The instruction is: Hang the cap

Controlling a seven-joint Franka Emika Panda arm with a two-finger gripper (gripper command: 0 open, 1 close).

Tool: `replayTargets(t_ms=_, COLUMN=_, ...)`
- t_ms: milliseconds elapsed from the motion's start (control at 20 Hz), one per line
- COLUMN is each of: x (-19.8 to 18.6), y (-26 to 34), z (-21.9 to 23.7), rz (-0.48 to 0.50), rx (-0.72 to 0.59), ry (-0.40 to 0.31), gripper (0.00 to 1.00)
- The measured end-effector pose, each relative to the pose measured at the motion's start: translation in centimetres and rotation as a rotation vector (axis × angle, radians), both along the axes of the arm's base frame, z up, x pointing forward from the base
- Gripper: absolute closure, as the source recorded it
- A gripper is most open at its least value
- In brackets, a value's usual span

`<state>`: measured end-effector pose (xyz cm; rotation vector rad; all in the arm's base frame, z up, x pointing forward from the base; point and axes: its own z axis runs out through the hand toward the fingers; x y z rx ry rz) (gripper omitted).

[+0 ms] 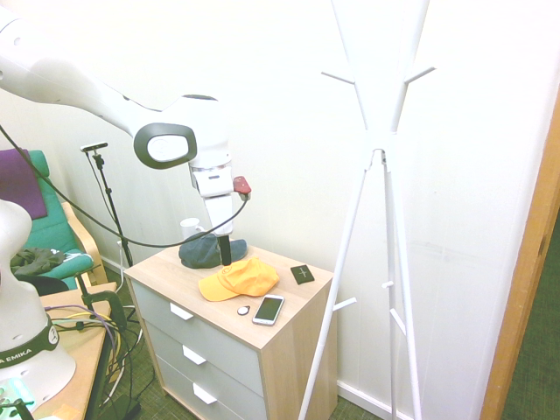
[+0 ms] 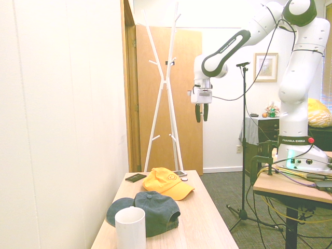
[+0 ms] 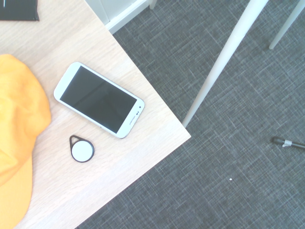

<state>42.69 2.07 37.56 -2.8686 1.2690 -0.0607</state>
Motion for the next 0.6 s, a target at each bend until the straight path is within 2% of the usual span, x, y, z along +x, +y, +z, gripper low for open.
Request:
replayTargets(t_ms=250, x=0.1, y=1.2, z=0.0, rz=0.026, rx=-0.003, ry=-0.003, gripper=0.0)
replayTargets(t_ms=600, x=2.4, y=9.1, z=-2.2, rz=0.106, rx=-0.005, ry=-0.008, gripper=0.0)
